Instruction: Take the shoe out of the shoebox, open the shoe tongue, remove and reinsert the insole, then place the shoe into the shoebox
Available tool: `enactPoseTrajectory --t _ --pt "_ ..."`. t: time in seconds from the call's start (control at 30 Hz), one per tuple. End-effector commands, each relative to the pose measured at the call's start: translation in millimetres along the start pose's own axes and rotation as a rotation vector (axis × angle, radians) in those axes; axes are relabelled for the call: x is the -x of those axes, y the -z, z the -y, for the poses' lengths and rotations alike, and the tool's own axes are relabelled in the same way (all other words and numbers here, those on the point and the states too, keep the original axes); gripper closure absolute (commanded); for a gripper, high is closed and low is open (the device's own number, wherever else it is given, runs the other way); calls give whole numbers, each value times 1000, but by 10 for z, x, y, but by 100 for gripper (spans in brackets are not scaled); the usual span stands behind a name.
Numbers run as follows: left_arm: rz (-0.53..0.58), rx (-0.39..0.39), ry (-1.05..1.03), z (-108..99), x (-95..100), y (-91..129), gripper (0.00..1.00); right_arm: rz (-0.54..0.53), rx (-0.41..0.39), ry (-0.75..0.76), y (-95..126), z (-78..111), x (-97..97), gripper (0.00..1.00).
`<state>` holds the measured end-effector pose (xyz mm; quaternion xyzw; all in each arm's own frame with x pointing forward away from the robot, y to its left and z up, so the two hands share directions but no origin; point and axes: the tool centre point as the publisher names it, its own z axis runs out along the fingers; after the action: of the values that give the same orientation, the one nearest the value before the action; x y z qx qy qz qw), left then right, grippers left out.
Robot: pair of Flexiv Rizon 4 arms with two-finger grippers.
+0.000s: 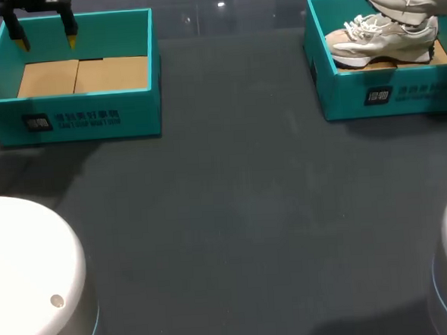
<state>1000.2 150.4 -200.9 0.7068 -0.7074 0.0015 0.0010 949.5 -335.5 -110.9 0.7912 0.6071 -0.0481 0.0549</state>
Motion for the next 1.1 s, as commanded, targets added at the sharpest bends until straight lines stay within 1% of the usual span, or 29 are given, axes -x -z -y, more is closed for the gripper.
enactPoseTrajectory --t 0.03,0.4,0.7,0.83,1.03,1.1 --pt "1 0 0 0 -2 3 0 27 37 -5 75 323 -175 100" --pt "1 0 0 0 -2 3 0 40 63 -13 184 1058 -780 100" --pt "1 0 0 0 -2 3 0 32 63 -18 172 1676 -1220 100" --pt "1 0 0 0 -2 3 0 35 69 -26 167 1998 -1444 100" --pt "1 0 0 0 -2 3 0 48 61 -35 150 2384 -1730 100" --pt "1 0 0 0 -2 3 0 50 59 -34 149 2468 -1793 100"
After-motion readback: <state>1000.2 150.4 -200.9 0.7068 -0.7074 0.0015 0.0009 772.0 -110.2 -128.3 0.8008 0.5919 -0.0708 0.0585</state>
